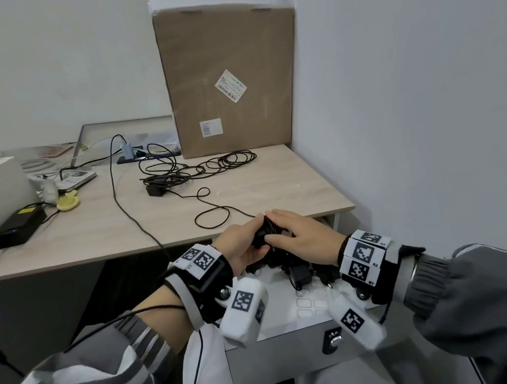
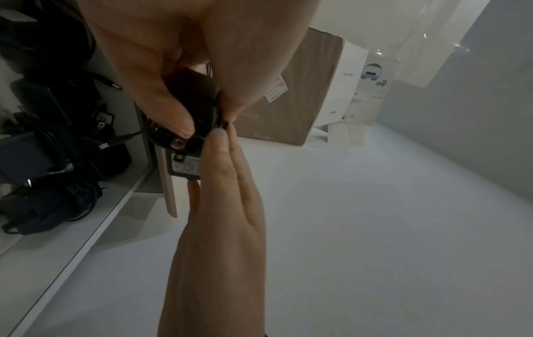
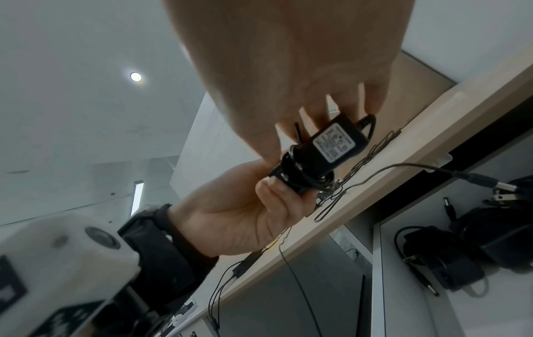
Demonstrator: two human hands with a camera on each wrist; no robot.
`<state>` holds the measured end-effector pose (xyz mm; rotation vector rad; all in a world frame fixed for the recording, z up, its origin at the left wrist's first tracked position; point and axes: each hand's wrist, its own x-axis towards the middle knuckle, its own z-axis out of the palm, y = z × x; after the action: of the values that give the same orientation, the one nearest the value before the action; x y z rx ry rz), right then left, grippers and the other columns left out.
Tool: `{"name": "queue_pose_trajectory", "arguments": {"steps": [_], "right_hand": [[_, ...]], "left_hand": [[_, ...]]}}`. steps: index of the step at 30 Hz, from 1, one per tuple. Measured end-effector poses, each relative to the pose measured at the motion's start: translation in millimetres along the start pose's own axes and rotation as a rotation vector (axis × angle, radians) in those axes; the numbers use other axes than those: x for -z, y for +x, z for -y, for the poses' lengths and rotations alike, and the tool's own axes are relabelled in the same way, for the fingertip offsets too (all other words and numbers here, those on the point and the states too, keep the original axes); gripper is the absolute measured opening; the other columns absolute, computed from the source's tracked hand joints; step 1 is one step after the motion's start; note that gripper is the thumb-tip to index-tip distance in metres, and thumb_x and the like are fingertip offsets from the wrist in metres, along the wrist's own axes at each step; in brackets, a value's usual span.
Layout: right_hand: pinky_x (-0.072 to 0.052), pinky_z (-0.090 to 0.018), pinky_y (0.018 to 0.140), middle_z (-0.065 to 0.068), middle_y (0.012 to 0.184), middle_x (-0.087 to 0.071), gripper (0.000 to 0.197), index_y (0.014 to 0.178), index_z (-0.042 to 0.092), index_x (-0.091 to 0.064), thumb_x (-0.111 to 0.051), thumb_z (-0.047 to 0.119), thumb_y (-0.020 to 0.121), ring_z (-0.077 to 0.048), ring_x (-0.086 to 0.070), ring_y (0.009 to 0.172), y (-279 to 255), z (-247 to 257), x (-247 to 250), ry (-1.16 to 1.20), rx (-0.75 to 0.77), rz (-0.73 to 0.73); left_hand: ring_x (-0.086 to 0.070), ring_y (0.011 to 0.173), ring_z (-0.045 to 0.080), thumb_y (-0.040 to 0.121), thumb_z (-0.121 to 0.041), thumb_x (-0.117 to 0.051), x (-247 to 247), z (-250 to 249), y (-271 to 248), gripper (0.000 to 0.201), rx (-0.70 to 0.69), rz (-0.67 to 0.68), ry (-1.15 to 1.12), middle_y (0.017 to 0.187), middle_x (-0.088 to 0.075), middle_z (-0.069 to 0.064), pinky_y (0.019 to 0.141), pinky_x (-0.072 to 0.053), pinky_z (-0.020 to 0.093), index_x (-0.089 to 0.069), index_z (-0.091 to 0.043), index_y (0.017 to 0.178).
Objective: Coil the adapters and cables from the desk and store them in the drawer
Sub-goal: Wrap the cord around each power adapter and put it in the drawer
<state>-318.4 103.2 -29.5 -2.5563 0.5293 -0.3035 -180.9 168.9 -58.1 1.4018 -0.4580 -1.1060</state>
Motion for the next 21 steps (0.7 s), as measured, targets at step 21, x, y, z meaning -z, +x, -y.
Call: {"name": "queue_pose_trajectory", "arguments": {"steps": [21], "right_hand": [[-0.052, -0.022, 0.072, 0.0, 0.09, -0.067, 0.021, 0.107, 0.014, -0.063, -0.051, 0.028, 0.097, -0.015, -0.064, 0.085, 7, -40, -7, 0.871, -0.213, -0.016]], "left_hand": [[-0.062, 0.092, 0.014, 0.095, -0.041, -0.054, 10, 0, -2, 0.027, -0.028, 0.217, 0.153, 0.108, -0.067, 0.003, 0.077, -0.049, 0.026, -0.064, -0.018, 0.107]]}}
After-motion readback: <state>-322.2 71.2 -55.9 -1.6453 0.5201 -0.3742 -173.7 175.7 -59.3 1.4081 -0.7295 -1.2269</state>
